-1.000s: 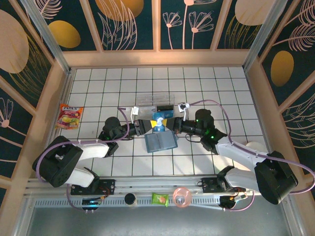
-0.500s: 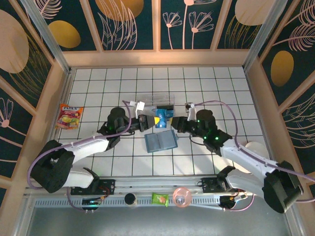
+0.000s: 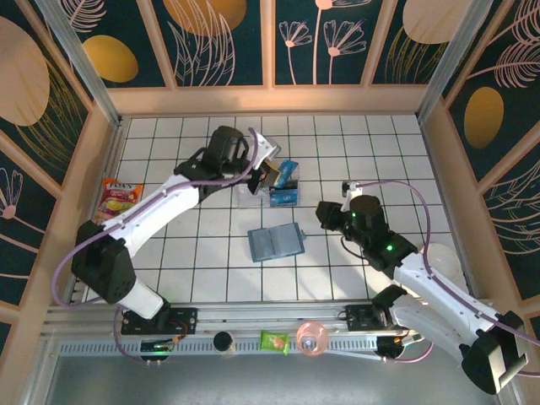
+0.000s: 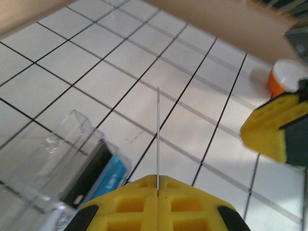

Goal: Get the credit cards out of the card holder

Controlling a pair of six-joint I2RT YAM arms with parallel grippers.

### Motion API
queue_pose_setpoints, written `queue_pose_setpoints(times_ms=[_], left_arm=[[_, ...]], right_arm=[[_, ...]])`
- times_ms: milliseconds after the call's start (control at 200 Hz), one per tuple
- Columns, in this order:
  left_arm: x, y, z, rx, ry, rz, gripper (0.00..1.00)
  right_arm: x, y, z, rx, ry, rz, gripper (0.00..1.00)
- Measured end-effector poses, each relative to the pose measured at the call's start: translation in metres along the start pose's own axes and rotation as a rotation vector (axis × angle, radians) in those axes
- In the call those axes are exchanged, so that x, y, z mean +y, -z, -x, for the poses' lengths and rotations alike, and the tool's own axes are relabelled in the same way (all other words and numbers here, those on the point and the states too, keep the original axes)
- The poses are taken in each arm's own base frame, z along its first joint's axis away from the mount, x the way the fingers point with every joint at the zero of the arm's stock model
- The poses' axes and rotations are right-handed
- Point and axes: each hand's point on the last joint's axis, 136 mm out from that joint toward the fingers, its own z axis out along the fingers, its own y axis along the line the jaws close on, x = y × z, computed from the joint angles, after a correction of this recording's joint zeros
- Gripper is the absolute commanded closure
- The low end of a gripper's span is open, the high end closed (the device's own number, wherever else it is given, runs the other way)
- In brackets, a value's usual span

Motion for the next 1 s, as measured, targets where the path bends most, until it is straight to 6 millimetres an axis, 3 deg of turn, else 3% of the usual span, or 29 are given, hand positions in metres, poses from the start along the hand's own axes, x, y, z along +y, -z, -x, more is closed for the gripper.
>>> queue_pose_setpoints(times_ms=[230,435,616,1001], left_arm=[[0.021,-0.020,0.009,0.186,-0.210,0.028,1.00],[0.037,-0.046,-0.024,0.377,-0.299,0.045,1.00],[0.036,-0.062,-0.040,0.475,-0.392,0.028,1.00],[0.025,-0.072,-0.061,0.557,-0.525,0.021,1.00]], right_arm=[[-0.013,0.001,-0.006,0.024,-0.008,-0.048,0.86],[-0.029,0.002,-0.008,0.027,-0.021,-0.105,0.87],[-0.047,0.004,-0.009,0.036,-0.042,-0.165,0.87],[-0.070,0.002,-0.004,0.028,-0.078,-0.238,0.88]])
